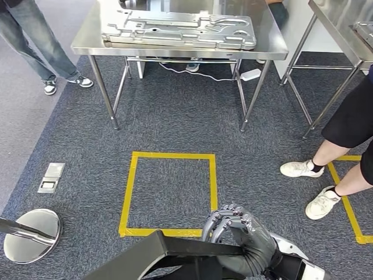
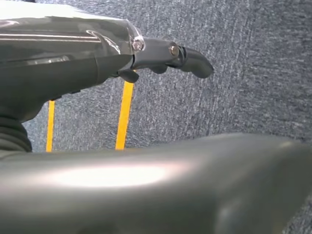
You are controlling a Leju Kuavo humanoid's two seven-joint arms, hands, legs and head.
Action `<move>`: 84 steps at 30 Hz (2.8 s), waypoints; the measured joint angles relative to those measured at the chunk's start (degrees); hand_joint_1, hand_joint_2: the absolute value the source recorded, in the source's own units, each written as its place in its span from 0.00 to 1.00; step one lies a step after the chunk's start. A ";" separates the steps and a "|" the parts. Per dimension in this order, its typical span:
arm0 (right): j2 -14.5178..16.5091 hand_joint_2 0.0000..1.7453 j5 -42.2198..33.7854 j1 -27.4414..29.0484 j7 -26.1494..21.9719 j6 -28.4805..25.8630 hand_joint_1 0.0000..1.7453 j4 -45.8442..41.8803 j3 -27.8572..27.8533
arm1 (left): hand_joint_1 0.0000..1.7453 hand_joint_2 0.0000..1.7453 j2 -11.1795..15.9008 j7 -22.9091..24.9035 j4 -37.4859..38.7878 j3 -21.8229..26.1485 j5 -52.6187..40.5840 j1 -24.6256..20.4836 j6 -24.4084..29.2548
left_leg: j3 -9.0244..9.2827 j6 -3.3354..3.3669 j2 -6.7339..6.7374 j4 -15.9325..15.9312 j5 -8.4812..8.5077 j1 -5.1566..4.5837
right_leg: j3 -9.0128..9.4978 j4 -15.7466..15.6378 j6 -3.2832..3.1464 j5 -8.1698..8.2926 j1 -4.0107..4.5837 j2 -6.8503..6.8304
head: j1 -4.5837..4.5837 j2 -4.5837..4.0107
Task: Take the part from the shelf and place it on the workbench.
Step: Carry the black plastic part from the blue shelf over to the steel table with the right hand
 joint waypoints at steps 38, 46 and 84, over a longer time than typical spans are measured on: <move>0.31 1.00 0.20 0.22 -0.17 -0.44 1.00 -0.26 -0.02 | 0.00 1.00 0.04 -0.26 0.08 -0.02 -0.63 -0.21 -0.01 | 2.98 -1.65 -0.10 -0.14 -2.75 -0.07 | 4.71 -14.65 -1.75 8.50 0.97 0.21 | -0.19 0.00; 0.92 1.00 0.67 0.23 -1.08 -1.14 1.00 -0.67 -0.04 | 0.00 1.00 0.14 -0.43 0.09 -0.02 -0.98 -0.20 -0.02 | -6.36 -3.93 -0.01 15.78 -7.78 0.78 | 6.96 -15.42 -2.78 6.97 0.17 -0.04 | -0.36 0.00; 1.85 1.00 0.95 0.02 -1.25 -1.43 1.00 -1.63 -0.02 | 0.00 1.00 0.14 -0.39 0.13 -0.15 -1.03 -0.17 -0.02 | -1.52 -3.12 -0.83 1.86 -0.27 0.76 | 8.94 -15.23 -0.76 4.69 -0.03 2.82 | -0.47 0.00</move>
